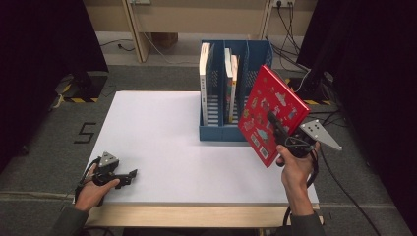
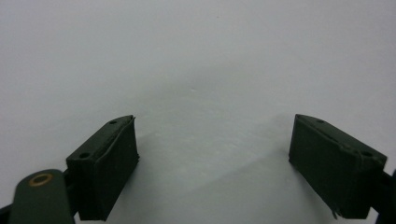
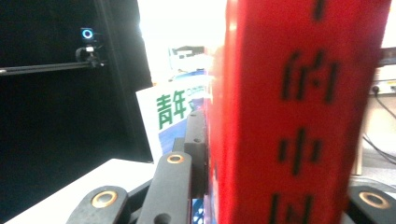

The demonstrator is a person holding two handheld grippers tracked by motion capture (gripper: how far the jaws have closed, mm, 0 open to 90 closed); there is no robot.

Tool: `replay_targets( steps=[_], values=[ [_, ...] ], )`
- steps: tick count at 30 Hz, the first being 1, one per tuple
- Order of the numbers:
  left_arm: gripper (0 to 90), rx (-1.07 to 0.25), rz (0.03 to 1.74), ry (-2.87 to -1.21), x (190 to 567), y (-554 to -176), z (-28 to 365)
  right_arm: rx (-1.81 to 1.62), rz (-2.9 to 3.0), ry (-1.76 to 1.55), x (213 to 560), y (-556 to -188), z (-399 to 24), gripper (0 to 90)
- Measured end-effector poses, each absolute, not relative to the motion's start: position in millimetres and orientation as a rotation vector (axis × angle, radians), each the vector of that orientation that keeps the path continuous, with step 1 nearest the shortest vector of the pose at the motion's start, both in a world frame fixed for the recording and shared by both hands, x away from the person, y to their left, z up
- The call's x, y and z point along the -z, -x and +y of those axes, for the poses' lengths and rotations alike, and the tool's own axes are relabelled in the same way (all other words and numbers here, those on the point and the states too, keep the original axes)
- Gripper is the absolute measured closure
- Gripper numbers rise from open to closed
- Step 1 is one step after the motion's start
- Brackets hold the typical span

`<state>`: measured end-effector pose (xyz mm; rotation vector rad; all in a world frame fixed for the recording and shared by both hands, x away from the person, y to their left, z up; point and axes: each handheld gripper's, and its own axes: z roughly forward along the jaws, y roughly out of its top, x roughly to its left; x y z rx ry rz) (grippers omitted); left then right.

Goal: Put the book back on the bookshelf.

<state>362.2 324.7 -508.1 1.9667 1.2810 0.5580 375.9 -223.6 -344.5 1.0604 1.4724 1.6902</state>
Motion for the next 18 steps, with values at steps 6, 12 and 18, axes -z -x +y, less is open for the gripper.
replay_targets(
  steps=[6, 12, 18],
  values=[
    [14.2, -0.558, 1.281, -1.967, 508, -362, 325, -1.662, 1.452, -1.078, 335, -392, -226, 79.0],
    [14.1, -0.557, 1.281, -1.969, 508, -362, 325, -1.621, 1.420, -1.098, 329, -410, -230, 79.1],
    [14.0, -0.557, 1.281, -1.969, 508, -362, 325, -1.587, 1.404, -1.119, 328, -426, -232, 79.0]
  ],
)
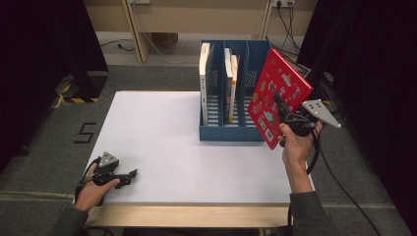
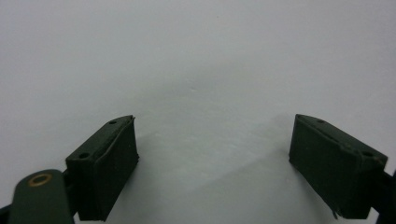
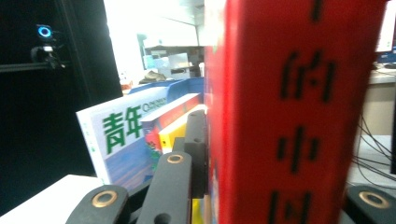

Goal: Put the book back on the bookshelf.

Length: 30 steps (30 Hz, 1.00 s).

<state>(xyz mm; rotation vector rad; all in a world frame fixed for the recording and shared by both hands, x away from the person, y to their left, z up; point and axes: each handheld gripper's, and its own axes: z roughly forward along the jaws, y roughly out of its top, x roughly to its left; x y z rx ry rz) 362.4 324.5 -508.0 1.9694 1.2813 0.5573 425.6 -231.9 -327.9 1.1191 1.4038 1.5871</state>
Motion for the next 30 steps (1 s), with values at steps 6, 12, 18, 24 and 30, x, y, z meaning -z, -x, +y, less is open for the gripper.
replay_targets(
  steps=[6, 12, 18, 24, 30],
  values=[
    [13.9, -0.555, 1.283, -1.970, 508, -363, 324, -1.560, 1.384, -1.147, 330, -447, -231, 79.0],
    [13.8, -0.555, 1.282, -1.972, 508, -363, 324, -1.516, 1.386, -1.167, 331, -471, -226, 79.0],
    [13.8, -0.555, 1.282, -1.972, 508, -363, 324, -1.490, 1.370, -1.192, 334, -492, -221, 79.0],
    [13.7, -0.555, 1.282, -1.973, 508, -363, 324, -1.452, 1.359, -1.202, 334, -513, -216, 79.0],
    [13.7, -0.554, 1.283, -1.973, 508, -363, 324, -1.443, 1.352, -1.220, 338, -530, -210, 78.9]
  ],
)
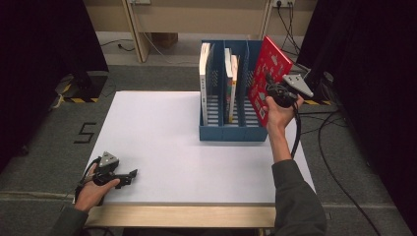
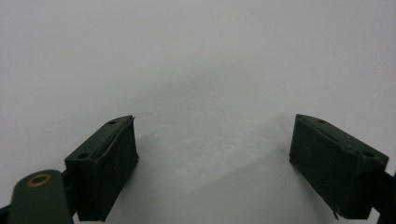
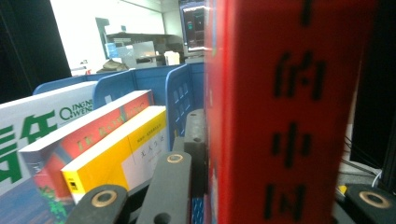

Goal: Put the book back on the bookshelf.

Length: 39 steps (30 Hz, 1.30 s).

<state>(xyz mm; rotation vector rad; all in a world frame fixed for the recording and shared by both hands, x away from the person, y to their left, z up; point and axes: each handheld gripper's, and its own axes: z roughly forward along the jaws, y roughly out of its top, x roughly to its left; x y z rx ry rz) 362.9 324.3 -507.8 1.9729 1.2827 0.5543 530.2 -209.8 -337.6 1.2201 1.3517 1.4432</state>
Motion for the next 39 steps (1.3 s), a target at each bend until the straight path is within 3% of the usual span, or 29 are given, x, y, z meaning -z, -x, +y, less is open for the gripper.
replay_targets(
  steps=[20, 39],
  values=[
    [13.7, -0.556, 1.282, -1.973, 508, -363, 324, -1.390, 1.376, -1.252, 366, -575, -185, 78.6],
    [13.6, -0.555, 1.282, -1.974, 508, -363, 324, -1.321, 1.443, -1.289, 386, -590, -181, 78.0]
  ],
)
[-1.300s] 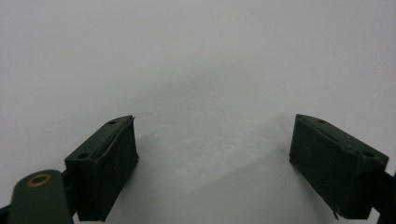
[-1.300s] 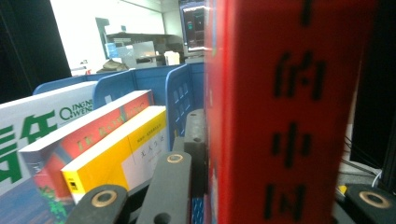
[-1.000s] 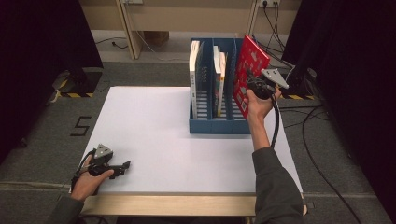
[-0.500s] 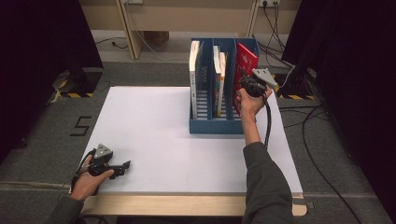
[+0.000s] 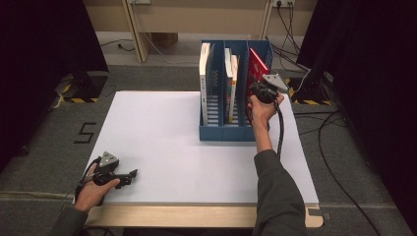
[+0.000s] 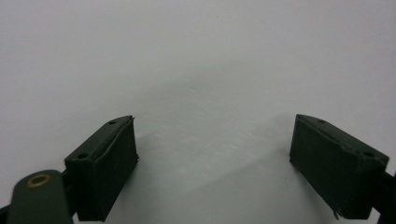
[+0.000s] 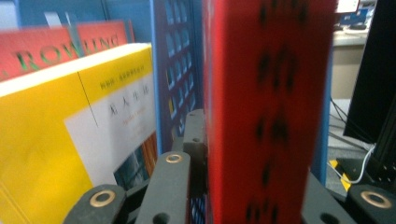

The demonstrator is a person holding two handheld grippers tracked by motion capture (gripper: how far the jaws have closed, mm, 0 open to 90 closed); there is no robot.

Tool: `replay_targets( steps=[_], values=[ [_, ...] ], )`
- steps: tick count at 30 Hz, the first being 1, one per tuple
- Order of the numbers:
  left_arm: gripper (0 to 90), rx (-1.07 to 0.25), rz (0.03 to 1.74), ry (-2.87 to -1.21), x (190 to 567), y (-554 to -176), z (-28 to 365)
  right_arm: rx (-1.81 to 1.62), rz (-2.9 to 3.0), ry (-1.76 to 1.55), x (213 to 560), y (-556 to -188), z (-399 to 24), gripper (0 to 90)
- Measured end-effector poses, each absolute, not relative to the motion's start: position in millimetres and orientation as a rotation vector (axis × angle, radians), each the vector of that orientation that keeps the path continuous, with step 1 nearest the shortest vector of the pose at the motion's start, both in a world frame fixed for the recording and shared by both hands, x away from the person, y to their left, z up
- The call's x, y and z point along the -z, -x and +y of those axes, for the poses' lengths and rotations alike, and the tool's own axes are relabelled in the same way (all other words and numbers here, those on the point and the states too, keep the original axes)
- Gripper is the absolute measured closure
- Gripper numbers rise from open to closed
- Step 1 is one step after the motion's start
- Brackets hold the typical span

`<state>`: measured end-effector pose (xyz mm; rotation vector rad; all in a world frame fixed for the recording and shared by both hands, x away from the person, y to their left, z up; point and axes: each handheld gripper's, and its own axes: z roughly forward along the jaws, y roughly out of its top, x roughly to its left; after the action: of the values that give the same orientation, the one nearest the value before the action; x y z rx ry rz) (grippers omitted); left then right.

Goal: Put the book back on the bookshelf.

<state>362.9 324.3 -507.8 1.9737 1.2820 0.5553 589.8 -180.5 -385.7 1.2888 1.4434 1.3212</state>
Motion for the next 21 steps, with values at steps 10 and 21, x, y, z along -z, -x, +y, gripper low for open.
replay_targets(
  steps=[10, 21],
  values=[
    [13.6, -0.556, 1.282, -1.974, 508, -363, 324, -1.304, 1.457, -1.301, 385, -587, -182, 77.8],
    [13.6, -0.557, 1.282, -1.974, 508, -363, 324, -1.326, 1.469, -1.299, 391, -574, -190, 77.3]
  ],
)
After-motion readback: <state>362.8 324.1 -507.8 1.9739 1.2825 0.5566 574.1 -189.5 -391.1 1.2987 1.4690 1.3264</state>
